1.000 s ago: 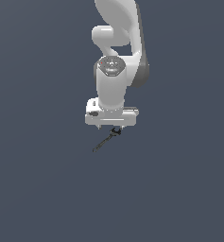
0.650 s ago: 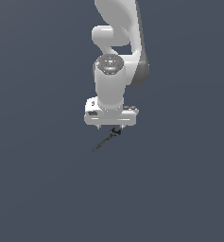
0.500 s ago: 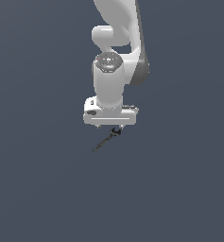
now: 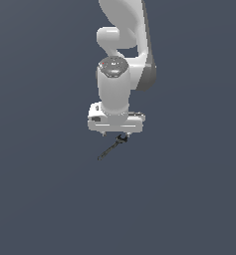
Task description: Pick up the object and move it to a goal position.
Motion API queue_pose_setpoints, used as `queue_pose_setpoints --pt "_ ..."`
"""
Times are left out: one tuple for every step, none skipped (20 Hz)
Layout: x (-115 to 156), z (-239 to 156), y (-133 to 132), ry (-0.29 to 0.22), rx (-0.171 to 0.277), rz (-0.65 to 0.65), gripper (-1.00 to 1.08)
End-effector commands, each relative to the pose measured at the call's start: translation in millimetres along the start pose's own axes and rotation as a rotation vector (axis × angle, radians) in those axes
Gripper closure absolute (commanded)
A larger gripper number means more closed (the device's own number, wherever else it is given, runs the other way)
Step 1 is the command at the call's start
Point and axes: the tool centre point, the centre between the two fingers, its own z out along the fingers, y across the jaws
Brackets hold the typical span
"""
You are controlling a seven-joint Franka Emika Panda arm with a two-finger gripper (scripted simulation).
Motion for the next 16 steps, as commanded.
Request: queue_pose_setpoints --pt "-0.9 4.4 0.5 0.0 0.001 0.027 -0.92" --pt "-1.3 6.6 0.7 0.0 0.002 0.042 -0.92" --pt "-1.8 9.1 1.0 0.001 0.003 0.058 -0.92" --pt "-2.4 11.7 1.4 0.001 0.003 0.075 -0.92" --pt "-3.0 14.6 1.7 0.001 0.004 0.094 -0.92" --pt "-3.7 17.6 2.1 0.002 0.005 0.114 -0.92" --pt "-4.4 20.9 2.6 0.002 0.006 0.135 -0.92" --pt "-5.2 24.4 3.1 0.002 0.006 0.159 -0.92" --pt "-6.1 28.0 3.7 0.003 0.007 0.183 -0.92" --pt "-7.1 31.9 4.3 0.003 0.008 0.21 -0.92" --pt "-8.2 36.0 5.0 0.004 0.008 0.238 -0.92" --pt "-9.4 40.3 5.8 0.004 0.009 0.267 -0.92" --pt "-10.6 44.6 6.6 0.005 0.009 0.297 -0.92" --pt "-11.9 48.9 7.4 0.005 0.01 0.327 -0.92" --pt "-13.2 53.1 8.3 0.006 0.01 0.357 -0.92" --pt "-14.6 57.4 9.3 0.007 0.01 0.387 -0.92"
